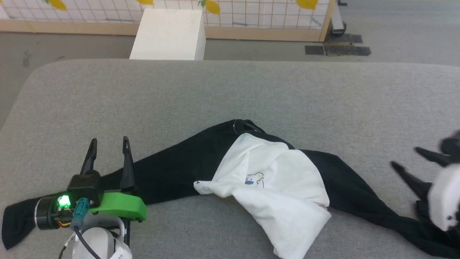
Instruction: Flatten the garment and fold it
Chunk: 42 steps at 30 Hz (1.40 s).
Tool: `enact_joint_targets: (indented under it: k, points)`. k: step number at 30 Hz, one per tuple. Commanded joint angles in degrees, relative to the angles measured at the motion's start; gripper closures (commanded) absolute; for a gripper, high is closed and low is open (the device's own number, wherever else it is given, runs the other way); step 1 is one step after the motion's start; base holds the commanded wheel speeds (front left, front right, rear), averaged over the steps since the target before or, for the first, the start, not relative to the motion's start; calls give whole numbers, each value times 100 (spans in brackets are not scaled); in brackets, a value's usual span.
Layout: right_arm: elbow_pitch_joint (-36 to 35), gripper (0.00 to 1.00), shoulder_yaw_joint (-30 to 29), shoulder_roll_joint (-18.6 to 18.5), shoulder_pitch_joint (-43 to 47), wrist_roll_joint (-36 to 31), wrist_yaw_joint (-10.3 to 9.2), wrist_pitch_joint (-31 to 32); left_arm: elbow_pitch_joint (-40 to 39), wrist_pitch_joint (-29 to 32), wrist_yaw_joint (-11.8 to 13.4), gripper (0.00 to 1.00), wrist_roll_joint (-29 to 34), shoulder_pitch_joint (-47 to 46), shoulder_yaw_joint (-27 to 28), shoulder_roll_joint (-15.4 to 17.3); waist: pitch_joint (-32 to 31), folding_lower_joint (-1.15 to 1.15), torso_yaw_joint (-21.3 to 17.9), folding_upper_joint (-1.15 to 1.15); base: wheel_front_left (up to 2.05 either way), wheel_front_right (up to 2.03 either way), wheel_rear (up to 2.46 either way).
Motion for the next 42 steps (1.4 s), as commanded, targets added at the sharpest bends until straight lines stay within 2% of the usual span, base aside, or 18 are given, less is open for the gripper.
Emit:
enact_joint_targets:
  k: [1,4,7,10,14,18,19,20,24,29,34,37,41,42]
  points:
    - [-49,0,215,26,-244,10,-9,255,-2,-20,9,0,1,16,-5,-38,115,0,112,0,0,0,0]
    - [132,0,907,119,-945,131,-9,1063,-15,-20,3,0,-22,-63,-58,-74,264,0,239,0,0,0,0]
    - [692,0,1413,382,-1604,207,-9,1529,-13,-20,-1,0,-54,-172,-134,-115,436,0,390,0,0,0,0]
    - [1401,0,1846,638,-2062,173,-9,1646,-7,-20,14,0,-79,-268,-184,-146,590,0,533,0,0,0,0]
    - [2197,0,2347,949,-2200,374,-9,1585,-19,-20,59,0,-106,-315,-199,-171,709,0,650,0,0,0,0]
    - [2509,0,2936,970,-2150,700,-9,1494,-7,-20,65,0,-118,-314,-153,-181,713,0,645,0,0,0,0]
    - [2519,89,3006,933,-2204,744,-9,1308,-4,-20,75,0,-118,-296,-119,-182,688,0,608,0,0,0,0]
    - [2529,100,3052,898,-2248,780,-9,1160,1,-20,80,0,-115,-282,-92,-183,657,0,574,0,0,0,0]
    - [2368,100,3045,566,-2431,803,-9,199,35,-20,51,0,-71,-231,-71,-184,446,0,478,0,0,0,0]
    - [1809,100,2547,-23,-2196,895,-9,-880,16,-21,49,0,-59,-116,-13,-188,233,0,359,0,0,0,0]
    - [1489,100,1992,-524,-1270,1043,-9,-1047,-23,-21,19,0,-51,-37,0,-191,180,0,309,0,0,0,0]
    - [1611,100,1731,-513,-634,1149,-9,-958,-44,-21,10,0,-54,-35,40,-189,234,0,267,0,0,0,0]
    - [2128,100,1545,-166,-177,1216,-9,-830,-45,-21,-12,0,-14,-105,13,-190,296,0,241,0,0,0,0]
    - [2255,95,1521,-85,-155,1144,-9,-850,-37,-21,-24,0,-3,-132,3,-187,310,0,236,0,0,0,0]
